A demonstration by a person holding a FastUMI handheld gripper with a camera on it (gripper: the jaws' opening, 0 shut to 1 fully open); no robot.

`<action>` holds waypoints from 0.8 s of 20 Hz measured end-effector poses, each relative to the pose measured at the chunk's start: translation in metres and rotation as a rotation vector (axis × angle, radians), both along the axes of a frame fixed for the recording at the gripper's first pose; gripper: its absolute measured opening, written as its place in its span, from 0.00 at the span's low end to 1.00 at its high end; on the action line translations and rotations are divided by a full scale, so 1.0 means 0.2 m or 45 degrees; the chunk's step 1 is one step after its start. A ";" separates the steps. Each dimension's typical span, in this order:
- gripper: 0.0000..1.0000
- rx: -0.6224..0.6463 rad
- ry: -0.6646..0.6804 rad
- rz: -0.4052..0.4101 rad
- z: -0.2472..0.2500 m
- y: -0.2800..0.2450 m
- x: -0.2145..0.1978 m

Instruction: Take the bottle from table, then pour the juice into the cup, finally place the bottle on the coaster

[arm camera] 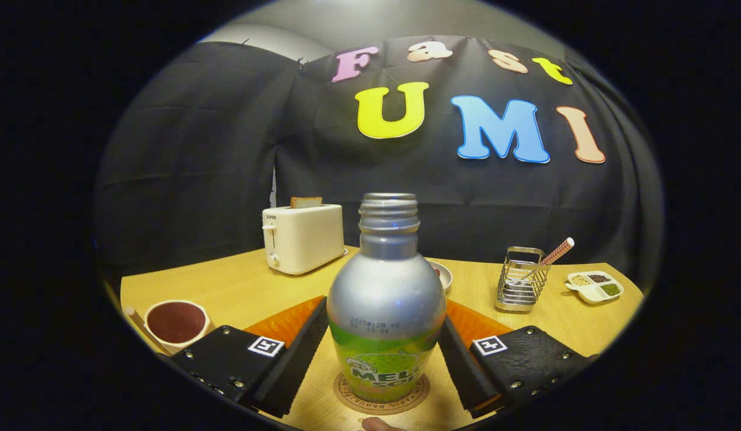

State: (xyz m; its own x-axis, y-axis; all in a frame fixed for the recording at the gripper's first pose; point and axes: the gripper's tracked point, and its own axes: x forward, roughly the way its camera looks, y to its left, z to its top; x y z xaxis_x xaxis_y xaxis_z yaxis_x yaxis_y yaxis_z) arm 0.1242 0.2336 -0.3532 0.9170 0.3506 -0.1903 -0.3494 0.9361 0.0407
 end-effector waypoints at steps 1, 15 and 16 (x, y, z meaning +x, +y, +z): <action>0.99 0.032 -0.009 -0.004 0.05 0.00 -0.01; 0.99 0.083 -0.248 -0.217 1.29 -0.59 -0.31; 0.99 0.074 -0.266 -0.246 1.39 -0.67 -0.33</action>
